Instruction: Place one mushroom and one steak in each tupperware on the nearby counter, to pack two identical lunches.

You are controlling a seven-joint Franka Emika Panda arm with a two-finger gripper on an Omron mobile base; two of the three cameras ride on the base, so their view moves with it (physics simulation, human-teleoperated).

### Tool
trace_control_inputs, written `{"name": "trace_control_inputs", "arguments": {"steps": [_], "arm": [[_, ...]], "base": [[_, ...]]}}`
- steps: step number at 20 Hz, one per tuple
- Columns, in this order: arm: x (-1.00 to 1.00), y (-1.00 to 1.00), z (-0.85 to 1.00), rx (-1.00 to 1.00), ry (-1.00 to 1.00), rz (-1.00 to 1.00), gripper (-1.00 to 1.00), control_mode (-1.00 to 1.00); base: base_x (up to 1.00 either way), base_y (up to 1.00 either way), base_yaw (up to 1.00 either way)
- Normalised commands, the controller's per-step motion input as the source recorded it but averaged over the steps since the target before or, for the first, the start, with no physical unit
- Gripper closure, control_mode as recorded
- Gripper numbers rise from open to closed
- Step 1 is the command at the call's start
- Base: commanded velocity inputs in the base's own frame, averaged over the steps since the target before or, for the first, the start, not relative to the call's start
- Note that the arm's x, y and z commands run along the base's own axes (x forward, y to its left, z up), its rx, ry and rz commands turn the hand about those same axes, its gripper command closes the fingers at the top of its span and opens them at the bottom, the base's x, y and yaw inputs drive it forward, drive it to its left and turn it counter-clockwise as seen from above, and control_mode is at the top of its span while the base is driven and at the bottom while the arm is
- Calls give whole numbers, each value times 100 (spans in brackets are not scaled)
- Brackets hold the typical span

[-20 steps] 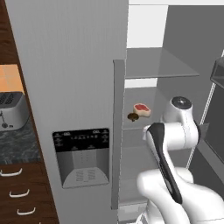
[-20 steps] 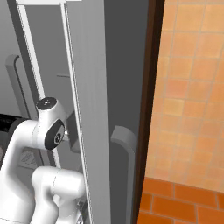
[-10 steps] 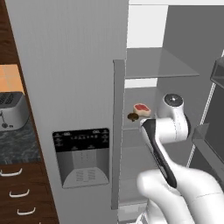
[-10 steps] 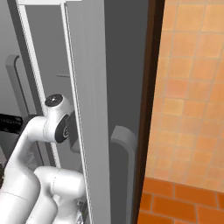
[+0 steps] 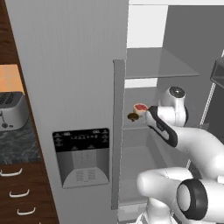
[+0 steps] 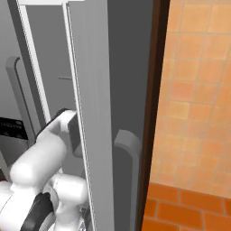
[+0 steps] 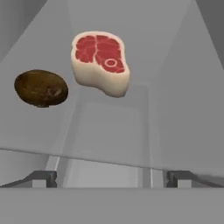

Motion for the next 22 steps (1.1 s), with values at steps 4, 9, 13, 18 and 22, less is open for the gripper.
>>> {"name": "trace_control_inputs", "arguments": {"steps": [4,9,13,18,22], "arm": [[85,-37,0,0,2,21,-100,-100],[61,-1,0,0,6,10,-100,-100],[42,3,-7,0,0,4,-100,-100],[49,8,-36,0,0,4,-100,-100],[39,0,-2,0,-5,0,-100,-100]], "base": [[0,0,0],[0,0,0],[0,0,0],[0,0,0],[0,0,0]]}}
